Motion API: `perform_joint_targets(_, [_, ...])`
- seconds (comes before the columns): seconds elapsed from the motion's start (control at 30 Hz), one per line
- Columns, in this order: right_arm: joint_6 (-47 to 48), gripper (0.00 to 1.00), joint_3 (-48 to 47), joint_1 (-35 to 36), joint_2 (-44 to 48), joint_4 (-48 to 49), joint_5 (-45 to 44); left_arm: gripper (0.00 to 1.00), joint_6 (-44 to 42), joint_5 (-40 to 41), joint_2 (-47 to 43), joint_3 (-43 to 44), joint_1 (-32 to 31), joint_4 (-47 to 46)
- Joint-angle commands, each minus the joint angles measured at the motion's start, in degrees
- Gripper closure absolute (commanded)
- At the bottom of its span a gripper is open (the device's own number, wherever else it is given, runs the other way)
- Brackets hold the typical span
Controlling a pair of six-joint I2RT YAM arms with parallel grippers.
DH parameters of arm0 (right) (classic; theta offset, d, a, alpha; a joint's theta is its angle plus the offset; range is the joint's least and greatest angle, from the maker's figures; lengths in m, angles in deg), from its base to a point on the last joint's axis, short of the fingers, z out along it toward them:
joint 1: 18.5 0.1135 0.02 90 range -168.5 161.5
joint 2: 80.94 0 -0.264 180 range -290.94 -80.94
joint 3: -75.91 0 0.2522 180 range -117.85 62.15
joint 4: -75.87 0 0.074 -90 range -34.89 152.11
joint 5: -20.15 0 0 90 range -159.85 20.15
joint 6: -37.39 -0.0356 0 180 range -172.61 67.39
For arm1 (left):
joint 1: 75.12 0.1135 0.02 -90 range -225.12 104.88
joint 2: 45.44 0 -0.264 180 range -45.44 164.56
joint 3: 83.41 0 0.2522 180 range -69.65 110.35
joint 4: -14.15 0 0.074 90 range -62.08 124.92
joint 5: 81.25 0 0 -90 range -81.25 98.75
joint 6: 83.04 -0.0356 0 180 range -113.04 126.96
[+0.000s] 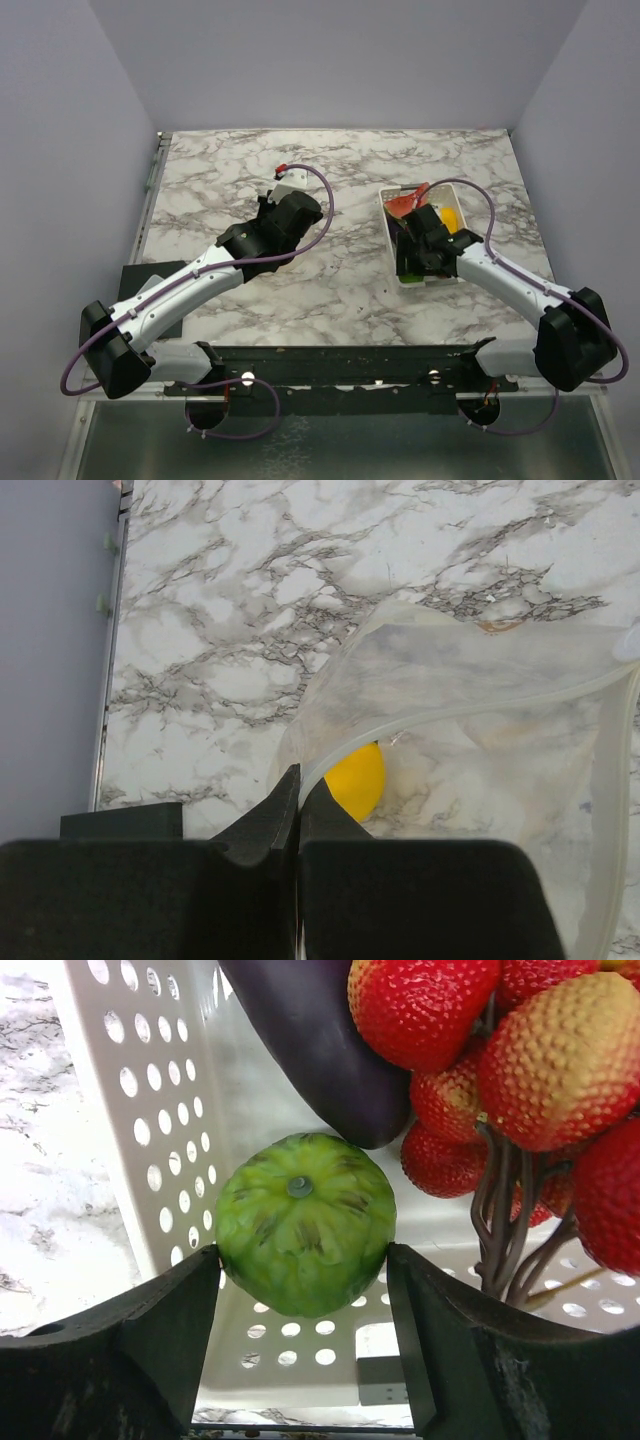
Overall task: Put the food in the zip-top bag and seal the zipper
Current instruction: Pick up the fake fruit from the bin.
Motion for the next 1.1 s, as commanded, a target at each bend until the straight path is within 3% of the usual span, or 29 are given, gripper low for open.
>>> perform_joint_targets(0.0, [0.3, 0.29, 1.0, -0.8, -1.9, 2.2, 2.7, 1.0, -0.4, -0.8, -1.3, -0.6, 0.2, -0.7])
perform_joint_targets(0.17, [0.3, 0.29, 0.9, -1.0, -2.9, 2.5, 2.6, 1.0, -0.4, -0.8, -1.3, -0.7, 0.2, -0.7])
perform_joint_targets(0.23, [0.4, 0.35, 0.6, -1.1, -3.0, 2.3, 2.2, 1.0, -0.4, -0.9, -1.3, -0.7, 0.2, -0.7])
perform_joint_targets(0.37, [0.8, 0.57, -1.4, -1.1, -2.6, -0.2, 0.1, 1.0, -0.4, -0.9, -1.2, -0.6, 0.2, -0.7])
perform_joint_targets(0.47, [0.9, 0.63, -3.5, -1.1, -0.6, -2.5, -2.5, 1.0, -0.4, -0.9, -1.2, -0.6, 0.2, -0.7])
perform_joint_targets(0.73, [2.2, 0.66, -10.9, -1.0, 4.8, -7.6, -5.6, 1.0, -0.4, -0.6, -1.0, -0.7, 0.2, -0.7])
perform_joint_targets(1.07, [4.3, 0.68, -15.3, -1.0, 10.6, -1.3, 7.0, 1.0, -0.4, -0.5, -1.1, -0.7, 0.2, -0.7])
